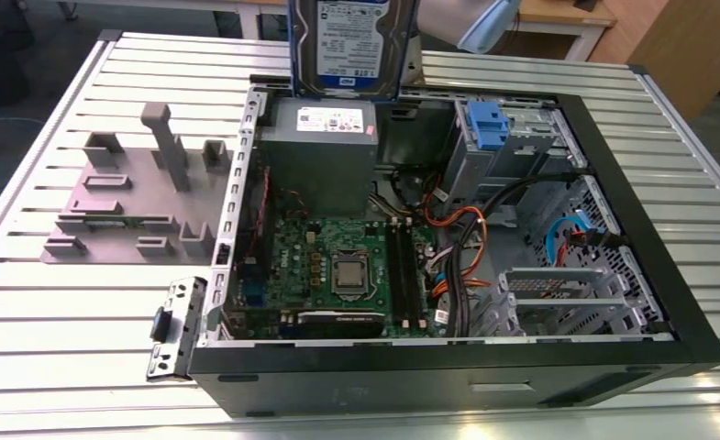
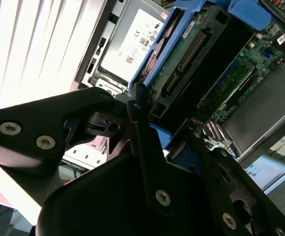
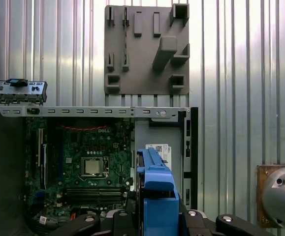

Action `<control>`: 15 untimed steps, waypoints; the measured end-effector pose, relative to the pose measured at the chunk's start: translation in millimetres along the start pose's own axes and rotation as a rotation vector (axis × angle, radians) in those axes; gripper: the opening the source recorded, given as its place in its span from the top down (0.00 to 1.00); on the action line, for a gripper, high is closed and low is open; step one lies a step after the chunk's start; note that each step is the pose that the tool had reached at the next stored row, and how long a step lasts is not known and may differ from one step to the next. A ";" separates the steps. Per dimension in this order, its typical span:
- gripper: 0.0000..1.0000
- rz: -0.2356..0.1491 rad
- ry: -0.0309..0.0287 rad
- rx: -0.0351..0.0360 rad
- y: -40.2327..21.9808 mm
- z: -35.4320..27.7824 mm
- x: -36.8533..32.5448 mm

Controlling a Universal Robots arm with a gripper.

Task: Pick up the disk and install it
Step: 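Pick up the disk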

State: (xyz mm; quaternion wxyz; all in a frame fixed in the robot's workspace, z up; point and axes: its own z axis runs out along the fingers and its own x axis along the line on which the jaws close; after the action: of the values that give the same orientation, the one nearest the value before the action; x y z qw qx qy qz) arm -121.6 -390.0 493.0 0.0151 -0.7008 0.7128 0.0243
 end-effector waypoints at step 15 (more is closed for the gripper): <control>0.64 0.000 0.0073 0.0001 -14.3 6.7 7.0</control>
State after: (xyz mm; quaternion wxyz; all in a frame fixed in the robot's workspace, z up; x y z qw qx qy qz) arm -107.5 -396.8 485.7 0.0125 -0.7008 0.7129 0.0217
